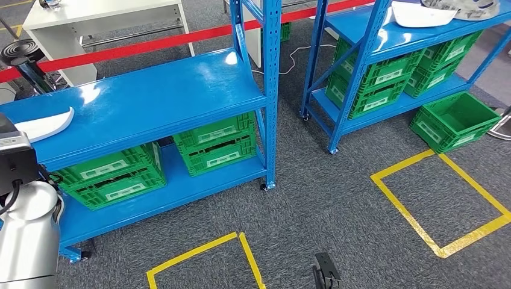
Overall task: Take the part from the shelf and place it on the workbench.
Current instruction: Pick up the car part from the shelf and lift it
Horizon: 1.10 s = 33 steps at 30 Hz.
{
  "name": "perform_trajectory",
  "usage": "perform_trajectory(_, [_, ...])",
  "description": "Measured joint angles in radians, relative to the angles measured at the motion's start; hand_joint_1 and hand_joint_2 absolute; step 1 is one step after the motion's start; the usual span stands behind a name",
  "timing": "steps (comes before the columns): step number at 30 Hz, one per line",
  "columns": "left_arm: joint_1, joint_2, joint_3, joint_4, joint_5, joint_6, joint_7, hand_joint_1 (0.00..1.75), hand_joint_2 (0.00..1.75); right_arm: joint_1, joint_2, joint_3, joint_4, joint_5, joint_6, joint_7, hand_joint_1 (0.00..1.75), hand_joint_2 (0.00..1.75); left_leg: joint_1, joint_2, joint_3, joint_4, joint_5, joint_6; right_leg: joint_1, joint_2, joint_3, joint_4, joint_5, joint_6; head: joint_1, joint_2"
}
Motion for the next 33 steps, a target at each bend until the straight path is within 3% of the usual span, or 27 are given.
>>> perform_trajectory(1, [0.002, 0.000, 0.000, 0.000, 0.000, 0.000, 0.000, 0.00, 0.00, 0.000, 0.000, 0.001, 0.000, 0.000, 0.000, 0.000, 0.00, 0.00, 0.003, 0.000, -0.019, 0.020, 0.008, -0.002, -0.001, 0.000, 0.004, 0.000, -0.004, 0.001, 0.000, 0.000])
perform_trajectory(2, [0.004, 0.001, 0.000, 0.000, 0.000, 0.001, 0.000, 0.00, 0.00, 0.001, 0.000, 0.002, 0.000, 0.002, 0.000, 0.001, 0.00, 0.00, 0.005, 0.000, -0.019, 0.002, 0.034, -0.002, -0.002, 0.001, 0.010, 0.000, -0.009, 0.003, 0.000, 0.000])
perform_trajectory(4, [0.004, 0.003, 0.000, 0.000, 0.000, 0.000, 0.000, 0.00, 0.00, 0.001, 0.000, 0.003, 0.000, 0.007, 0.000, 0.001, 0.00, 0.00, 0.007, 0.003, 0.029, -0.120, 0.112, 0.000, -0.005, 0.002, 0.024, -0.001, -0.018, 0.011, 0.000, 0.000])
perform_trajectory(5, [0.004, 0.004, 0.001, 0.000, 0.000, -0.001, 0.000, 0.00, 0.00, 0.001, 0.000, 0.005, 0.000, 0.011, 0.000, 0.002, 0.00, 0.00, 0.006, 0.005, 0.057, -0.182, 0.137, 0.002, -0.005, 0.002, 0.030, -0.001, -0.024, 0.017, -0.002, 0.000])
perform_trajectory(7, [0.004, 0.006, 0.001, 0.001, -0.005, -0.005, 0.000, 0.00, 0.00, -0.001, 0.000, 0.008, 0.000, 0.016, 0.000, 0.005, 0.00, 0.00, 0.001, 0.007, 0.087, -0.246, 0.148, 0.011, -0.002, 0.002, 0.036, -0.005, -0.032, 0.032, -0.002, 0.000])
perform_trajectory(11, [0.002, 0.011, 0.001, 0.005, -0.017, -0.009, 0.000, 0.00, 0.00, 0.000, -0.001, 0.018, 0.000, 0.032, 0.000, 0.014, 0.00, 0.00, 0.001, 0.000, 0.103, -0.260, 0.140, 0.041, -0.002, -0.001, 0.039, 0.005, -0.046, 0.055, 0.000, 0.000])
perform_trajectory(13, [0.000, 0.010, 0.001, 0.009, -0.025, -0.011, 0.000, 0.00, 0.00, -0.001, -0.002, 0.024, 0.000, 0.035, 0.001, 0.013, 0.00, 0.00, 0.002, -0.004, 0.113, -0.265, 0.136, 0.055, 0.001, -0.002, -0.012, 0.101, -0.085, 0.055, 0.004, 0.000])
perform_trajectory(15, [0.000, 0.010, 0.001, 0.019, -0.026, -0.015, 0.000, 0.00, 0.00, 0.000, -0.002, 0.028, 0.000, 0.035, 0.002, 0.012, 0.00, 0.00, -0.003, -0.012, 0.119, -0.264, 0.129, 0.063, 0.005, -0.001, -0.094, 0.226, -0.121, 0.054, 0.006, 0.000])
perform_trajectory(16, [0.000, 0.010, 0.001, 0.024, -0.025, -0.017, 0.000, 0.00, 0.00, 0.002, -0.002, 0.029, 0.000, 0.034, 0.002, 0.012, 0.00, 0.00, -0.006, -0.018, 0.123, -0.264, 0.125, 0.065, 0.007, -0.001, -0.121, 0.256, -0.116, 0.053, 0.006, 0.000])
perform_trajectory(17, [0.000, 0.010, 0.001, 0.029, -0.024, -0.017, 0.000, 0.00, 0.00, 0.003, -0.002, 0.029, 0.000, 0.033, 0.002, 0.011, 0.00, 0.00, -0.008, -0.025, 0.128, -0.263, 0.121, 0.066, 0.009, -0.001, -0.131, 0.249, -0.091, 0.050, 0.006, 0.000])
perform_trajectory(19, [-0.004, 0.007, 0.001, 0.036, -0.023, -0.018, -0.001, 0.00, 0.00, 0.004, -0.002, 0.029, 0.000, 0.031, 0.002, 0.009, 0.00, 0.00, -0.010, -0.042, 0.141, -0.261, 0.110, 0.063, 0.012, 0.009, -0.098, 0.135, -0.005, 0.042, 0.006, 0.000])
perform_trajectory(21, [-0.011, 0.004, 0.001, 0.045, -0.023, -0.018, -0.002, 0.00, 0.00, 0.003, -0.003, 0.029, 0.000, 0.027, 0.002, 0.003, 0.00, 0.00, -0.012, -0.057, 0.146, -0.257, 0.099, 0.056, 0.016, 0.029, -0.054, 0.022, 0.044, 0.033, 0.006, 0.000])
perform_trajectory(24, [-0.023, 0.002, 0.001, 0.057, -0.024, -0.019, -0.003, 0.00, 0.00, -0.002, -0.003, 0.029, 0.000, 0.025, 0.003, -0.003, 0.00, 0.00, -0.012, -0.071, 0.149, -0.259, 0.089, 0.040, 0.019, 0.031, -0.035, -0.010, 0.041, 0.020, 0.005, 0.000])
perform_trajectory(26, [-0.032, 0.004, 0.001, 0.065, -0.022, -0.021, -0.004, 0.00, 0.00, -0.002, -0.002, 0.029, 0.000, 0.024, 0.002, -0.007, 0.00, 0.00, -0.012, -0.056, 0.145, -0.244, 0.079, 0.029, 0.014, 0.024, -0.023, -0.017, 0.039, 0.009, 0.004, 0.000])
perform_trajectory(28, [-0.043, 0.008, 0.000, 0.078, -0.012, -0.022, -0.006, 0.00, 0.00, 0.000, -0.001, 0.029, 0.000, 0.024, -0.002, -0.023, 0.00, 0.00, -0.009, -0.024, 0.102, -0.161, 0.045, 0.017, 0.009, 0.016, -0.010, -0.022, 0.033, -0.001, 0.000, 0.000])
perform_trajectory(30, [-0.047, 0.013, 0.000, 0.094, 0.003, -0.025, -0.006, 0.00, 0.00, 0.001, 0.000, 0.030, 0.000, 0.028, -0.004, -0.045, 0.00, 0.00, 0.000, -0.008, 0.025, -0.036, 0.006, 0.005, 0.007, 0.012, 0.000, -0.022, 0.023, -0.005, -0.003, 0.000])
perform_trajectory(31, [-0.046, 0.017, -0.001, 0.100, 0.011, -0.026, -0.006, 0.00, 0.00, 0.001, 0.002, 0.032, 0.000, 0.030, -0.004, -0.054, 0.00, 0.00, 0.004, -0.006, -0.004, 0.002, 0.004, 0.001, 0.006, 0.011, 0.005, -0.022, 0.018, -0.004, -0.003, 0.000])
perform_trajectory(32, [-0.044, 0.020, -0.001, 0.104, 0.015, -0.026, -0.006, 0.00, 0.00, 0.001, 0.003, 0.033, 0.000, 0.033, -0.004, -0.059, 0.00, 0.00, 0.007, -0.005, -0.015, 0.005, 0.022, -0.002, 0.004, 0.010, 0.011, -0.021, 0.012, -0.002, -0.003, 0.000])
perform_trajectory(33, [-0.044, 0.023, -0.001, 0.107, 0.018, -0.026, -0.006, 0.00, 0.00, 0.001, 0.005, 0.035, 0.000, 0.034, -0.004, -0.062, 0.00, 0.00, 0.010, -0.003, -0.006, -0.031, 0.058, -0.004, 0.002, 0.010, 0.020, -0.021, 0.007, 0.001, -0.003, 0.000])
